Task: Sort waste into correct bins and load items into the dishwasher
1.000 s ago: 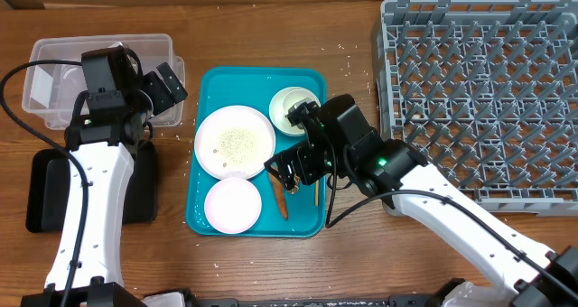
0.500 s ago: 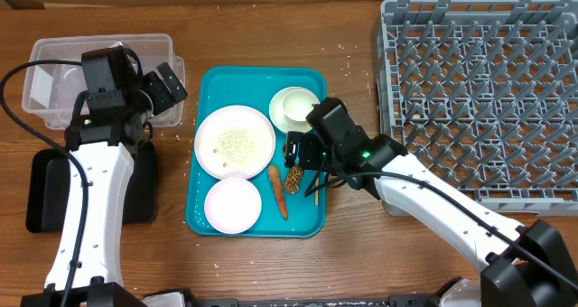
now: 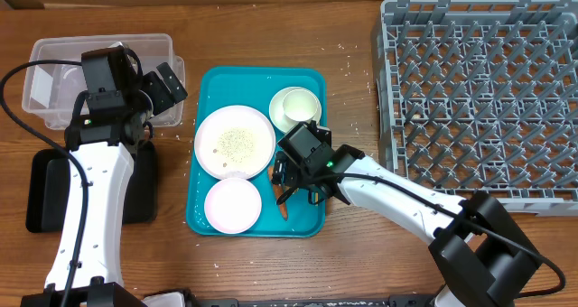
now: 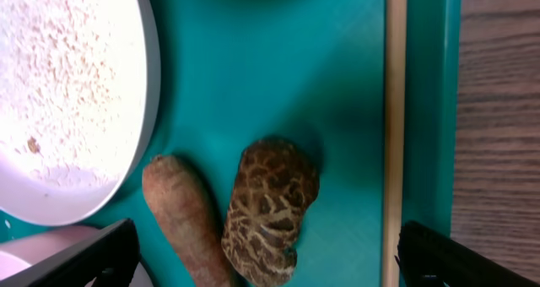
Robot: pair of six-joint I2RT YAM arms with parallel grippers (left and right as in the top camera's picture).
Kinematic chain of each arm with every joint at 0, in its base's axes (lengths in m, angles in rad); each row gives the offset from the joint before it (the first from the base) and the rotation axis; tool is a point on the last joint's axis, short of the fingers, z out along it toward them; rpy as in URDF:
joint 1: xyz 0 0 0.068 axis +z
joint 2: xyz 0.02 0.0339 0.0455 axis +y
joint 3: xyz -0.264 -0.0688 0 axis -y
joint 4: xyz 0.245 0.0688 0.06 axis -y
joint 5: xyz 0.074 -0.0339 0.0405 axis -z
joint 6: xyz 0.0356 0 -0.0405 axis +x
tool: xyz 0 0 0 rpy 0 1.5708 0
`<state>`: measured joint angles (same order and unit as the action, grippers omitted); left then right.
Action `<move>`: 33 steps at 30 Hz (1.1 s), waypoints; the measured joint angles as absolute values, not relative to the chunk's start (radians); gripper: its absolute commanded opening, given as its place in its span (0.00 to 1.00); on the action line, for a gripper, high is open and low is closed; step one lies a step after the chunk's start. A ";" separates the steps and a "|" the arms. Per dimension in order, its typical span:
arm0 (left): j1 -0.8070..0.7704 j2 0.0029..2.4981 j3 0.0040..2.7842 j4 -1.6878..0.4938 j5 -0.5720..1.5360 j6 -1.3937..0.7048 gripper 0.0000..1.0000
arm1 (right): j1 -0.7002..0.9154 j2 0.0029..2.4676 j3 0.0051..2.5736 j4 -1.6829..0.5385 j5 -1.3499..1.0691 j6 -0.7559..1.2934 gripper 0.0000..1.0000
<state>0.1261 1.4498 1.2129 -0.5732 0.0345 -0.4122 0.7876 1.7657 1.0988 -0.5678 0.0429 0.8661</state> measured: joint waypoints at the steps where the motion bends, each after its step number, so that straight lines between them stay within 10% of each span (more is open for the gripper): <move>1: 0.126 1.450 1.213 -0.573 0.035 -0.412 1.00 | 0.787 1.766 1.100 -0.568 0.045 0.869 0.99; 33: 0.126 1.450 1.213 -0.573 0.035 -0.412 1.00 | 0.795 1.879 1.128 -0.525 0.086 0.987 0.46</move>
